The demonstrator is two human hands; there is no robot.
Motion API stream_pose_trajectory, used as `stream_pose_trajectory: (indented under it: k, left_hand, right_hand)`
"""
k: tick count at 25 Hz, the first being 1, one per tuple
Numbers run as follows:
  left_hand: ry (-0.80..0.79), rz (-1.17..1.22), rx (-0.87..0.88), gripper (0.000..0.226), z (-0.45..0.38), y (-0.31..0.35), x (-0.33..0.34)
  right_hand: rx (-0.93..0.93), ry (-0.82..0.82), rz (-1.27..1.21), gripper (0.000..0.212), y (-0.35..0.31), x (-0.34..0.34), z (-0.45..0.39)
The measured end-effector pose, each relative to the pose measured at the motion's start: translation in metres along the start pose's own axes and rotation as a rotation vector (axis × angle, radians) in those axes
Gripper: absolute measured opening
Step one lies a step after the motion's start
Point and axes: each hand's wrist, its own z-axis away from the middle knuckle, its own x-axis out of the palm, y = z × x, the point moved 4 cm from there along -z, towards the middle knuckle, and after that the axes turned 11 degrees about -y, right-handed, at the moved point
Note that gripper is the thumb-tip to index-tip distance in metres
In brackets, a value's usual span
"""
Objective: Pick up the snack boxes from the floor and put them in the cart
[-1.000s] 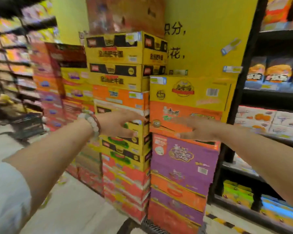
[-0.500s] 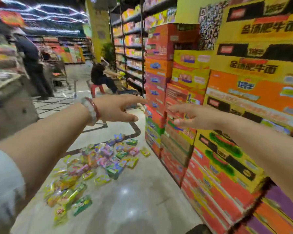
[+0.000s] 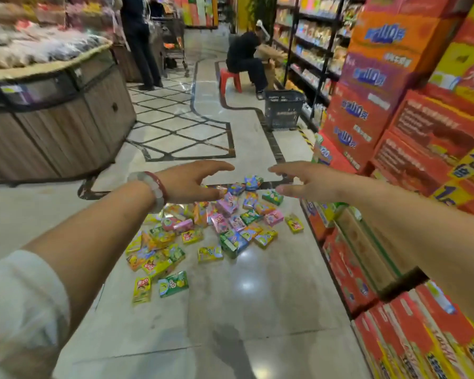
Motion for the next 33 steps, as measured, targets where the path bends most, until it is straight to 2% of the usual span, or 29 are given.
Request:
stream_pose_trajectory:
  k: [7,11,14,17,21,26,29,33]
  left_hand:
    - [-0.068,0.121,-0.134,0.061,-0.113,-0.156,0.005]
    - [-0.090,0.180,-0.173,0.060,-0.194,-0.235,0.013]
    - [-0.091,0.240,-0.210,0.057,-0.262,-0.293,0.044]
    - [-0.092,0.274,-0.243,0.063,-0.340,-0.375,0.125]
    - [-0.139,0.218,-0.350,0.060,-0.434,-0.512,0.302]
    - [-0.233,0.186,-0.542,0.070,-0.508,-0.645,0.508]
    - [-0.339,0.057,-0.547,0.086,-0.546,-0.671,0.572]
    - [-0.431,-0.039,-0.552,0.099,-0.562,-0.670,0.594]
  right_hand:
    - [-0.022,-0.153,-0.062,0.055,0.040,0.019,-0.209]
    - [0.025,-0.176,-0.194,0.050,0.088,0.046,-0.317]
    - [0.073,-0.203,-0.248,0.048,0.135,0.081,-0.398]
    - [0.129,-0.225,-0.236,0.045,0.193,0.159,-0.492]
    - [0.180,-0.277,-0.199,0.049,0.271,0.327,-0.619]
    - [0.323,-0.313,-0.070,0.078,0.346,0.519,-0.727]
    - [0.351,-0.284,0.018,0.093,0.368,0.572,-0.754]
    - [0.383,-0.231,-0.075,0.084,0.376,0.587,-0.757]
